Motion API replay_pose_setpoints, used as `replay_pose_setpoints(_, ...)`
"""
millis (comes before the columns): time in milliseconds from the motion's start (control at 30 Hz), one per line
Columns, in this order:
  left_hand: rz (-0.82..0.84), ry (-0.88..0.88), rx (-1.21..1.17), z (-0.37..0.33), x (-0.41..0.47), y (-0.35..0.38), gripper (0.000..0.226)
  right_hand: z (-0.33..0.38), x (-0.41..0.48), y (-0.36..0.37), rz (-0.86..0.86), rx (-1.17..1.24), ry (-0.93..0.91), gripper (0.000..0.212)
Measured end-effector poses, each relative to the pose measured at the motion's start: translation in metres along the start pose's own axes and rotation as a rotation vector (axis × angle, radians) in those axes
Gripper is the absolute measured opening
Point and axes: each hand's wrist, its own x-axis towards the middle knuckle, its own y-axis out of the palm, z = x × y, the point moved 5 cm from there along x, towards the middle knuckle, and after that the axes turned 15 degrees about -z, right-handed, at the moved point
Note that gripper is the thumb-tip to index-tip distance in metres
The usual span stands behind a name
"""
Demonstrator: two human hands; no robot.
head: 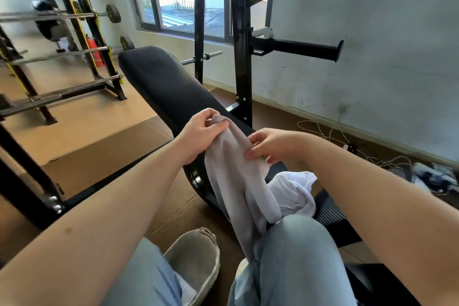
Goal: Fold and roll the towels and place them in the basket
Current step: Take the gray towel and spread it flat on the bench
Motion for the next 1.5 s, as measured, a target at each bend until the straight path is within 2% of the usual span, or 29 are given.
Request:
replay_pose_setpoints(233, -0.184, 0.056, 0.144, -0.003, 0.002, -0.029, 0.012, -0.03, -0.011, -0.031, -0.17, -0.198, 0.055, 0.013)
replay_pose_setpoints(367, -0.311, 0.077, 0.262, -0.005, 0.006, -0.057, 0.022, -0.021, -0.018, -0.056, -0.361, -0.267, 0.0, 0.01)
replay_pose_setpoints(567, -0.467, 0.066, 0.26, -0.02, 0.004, -0.099, 0.02, 0.002, -0.032, -0.082, -0.481, -0.376, -0.073, 0.006)
replay_pose_setpoints(733, -0.513, 0.143, 0.403, -0.043, -0.004, -0.124, 0.029, 0.033, -0.043, -0.1, -0.726, -0.405, -0.182, 0.019)
replay_pose_setpoints(800, -0.555, 0.17, 0.423, -0.055, -0.006, -0.132, 0.03, 0.049, -0.047, -0.105, -0.814, -0.343, -0.194, 0.019)
replay_pose_setpoints(900, -0.623, 0.152, 0.292, -0.075, -0.008, -0.136, 0.02, 0.075, -0.053, -0.108, -0.887, -0.106, -0.164, 0.016)
replay_pose_setpoints(1067, -0.66, 0.049, -0.139, -0.098, 0.001, -0.141, 0.013, 0.116, -0.056, -0.119, -0.972, 0.201, -0.226, 0.026)
replay_pose_setpoints(1233, -0.64, 0.072, -0.317, -0.122, 0.01, -0.138, 0.011, 0.146, -0.054, -0.143, -1.045, 0.301, -0.325, 0.029)
replay_pose_setpoints(1500, -0.56, 0.115, -0.452, -0.149, 0.027, -0.118, 0.013, 0.162, -0.054, -0.184, -1.198, 0.451, -0.291, 0.03)
